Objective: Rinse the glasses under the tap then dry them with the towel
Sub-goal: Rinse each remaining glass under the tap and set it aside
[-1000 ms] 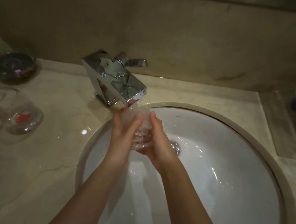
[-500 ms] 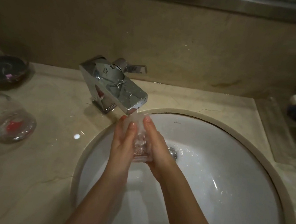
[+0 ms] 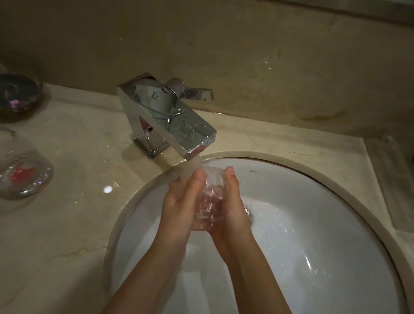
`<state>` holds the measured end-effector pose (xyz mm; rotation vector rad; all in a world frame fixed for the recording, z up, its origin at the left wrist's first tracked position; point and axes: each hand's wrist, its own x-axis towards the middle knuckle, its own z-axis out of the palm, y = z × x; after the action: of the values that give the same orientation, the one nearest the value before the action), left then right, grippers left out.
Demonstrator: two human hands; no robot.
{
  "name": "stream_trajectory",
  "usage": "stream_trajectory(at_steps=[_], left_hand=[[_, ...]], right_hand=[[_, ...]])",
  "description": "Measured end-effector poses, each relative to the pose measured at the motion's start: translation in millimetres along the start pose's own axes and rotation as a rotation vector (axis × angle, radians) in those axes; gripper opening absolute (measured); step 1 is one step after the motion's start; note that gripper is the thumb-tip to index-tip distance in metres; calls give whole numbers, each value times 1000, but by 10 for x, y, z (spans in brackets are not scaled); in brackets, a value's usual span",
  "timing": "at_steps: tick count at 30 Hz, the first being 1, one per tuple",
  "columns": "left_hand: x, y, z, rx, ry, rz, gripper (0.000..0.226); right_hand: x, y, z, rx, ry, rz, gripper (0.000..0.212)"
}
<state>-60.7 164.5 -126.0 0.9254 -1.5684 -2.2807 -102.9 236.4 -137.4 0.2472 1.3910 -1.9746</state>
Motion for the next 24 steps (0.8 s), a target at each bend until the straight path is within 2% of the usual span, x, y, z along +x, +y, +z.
stream_trajectory(at_steps=[3,6,10,14,19,24], left_hand=[[-31,-16,-15,4,10,13,50],[-20,-26,-31,-2,30,-13,49],[9,-45,-55,-13,49,-84,38],[-6,-44,-67,-1,61,-56,37],[27,-13,-92,-82,64,-135,47],[15,-60,-147,-37,82,-132,54]], right_hand=[[-2,75,40,-84,18,-53,80],[20,98,65,-52,60,-51,90],[-14,95,71,37,8,-6,79],[-11,154,112,-102,64,-91,73],[-28,107,126,-19,13,-29,66],[-34,173,203,-180,102,-35,78]])
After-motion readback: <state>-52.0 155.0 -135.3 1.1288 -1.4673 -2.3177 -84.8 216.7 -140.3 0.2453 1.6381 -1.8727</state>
